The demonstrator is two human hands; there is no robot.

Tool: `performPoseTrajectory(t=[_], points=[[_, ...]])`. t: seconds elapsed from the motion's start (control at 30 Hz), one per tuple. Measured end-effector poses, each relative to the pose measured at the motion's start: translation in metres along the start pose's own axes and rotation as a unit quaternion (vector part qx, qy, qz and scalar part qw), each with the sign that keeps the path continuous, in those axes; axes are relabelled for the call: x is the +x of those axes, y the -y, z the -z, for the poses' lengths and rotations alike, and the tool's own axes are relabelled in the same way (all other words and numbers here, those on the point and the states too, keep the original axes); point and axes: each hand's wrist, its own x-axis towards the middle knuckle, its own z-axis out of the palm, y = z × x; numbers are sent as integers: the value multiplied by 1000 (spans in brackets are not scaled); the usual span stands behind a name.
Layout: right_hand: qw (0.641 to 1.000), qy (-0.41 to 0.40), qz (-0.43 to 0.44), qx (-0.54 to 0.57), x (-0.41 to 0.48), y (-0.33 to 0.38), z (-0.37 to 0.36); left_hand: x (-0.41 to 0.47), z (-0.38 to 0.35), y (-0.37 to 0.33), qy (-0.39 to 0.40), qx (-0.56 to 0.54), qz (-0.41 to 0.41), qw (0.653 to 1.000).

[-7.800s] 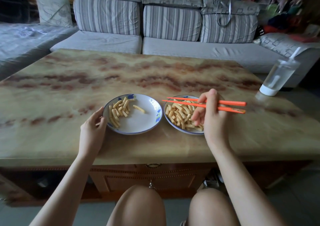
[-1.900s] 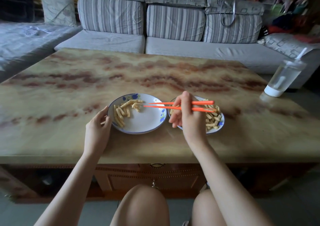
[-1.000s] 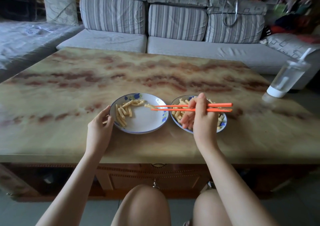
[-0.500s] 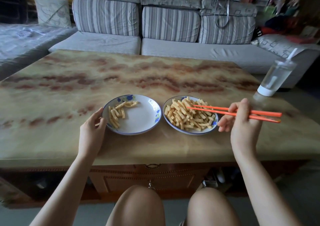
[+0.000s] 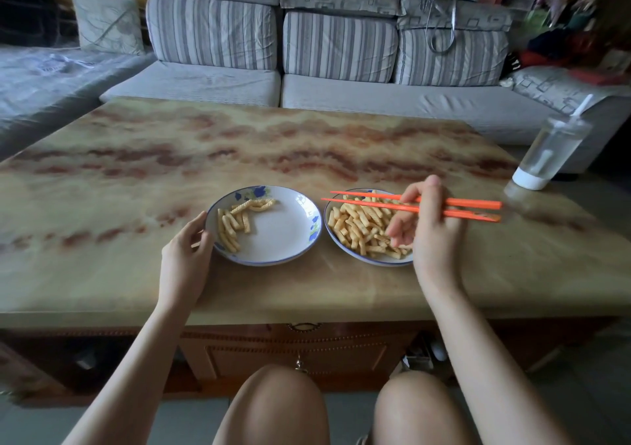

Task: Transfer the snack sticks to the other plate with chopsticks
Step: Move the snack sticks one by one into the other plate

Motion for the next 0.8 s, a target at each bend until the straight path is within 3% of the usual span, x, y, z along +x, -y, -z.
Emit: performPoseTrajectory(t=[0.37, 0.8], points=[[990, 133, -41, -37, 16, -35, -76, 2, 0, 1, -7, 0, 1, 1000], [989, 121, -78, -38, 23, -52, -96, 4, -1, 2, -9, -7, 4, 1000]])
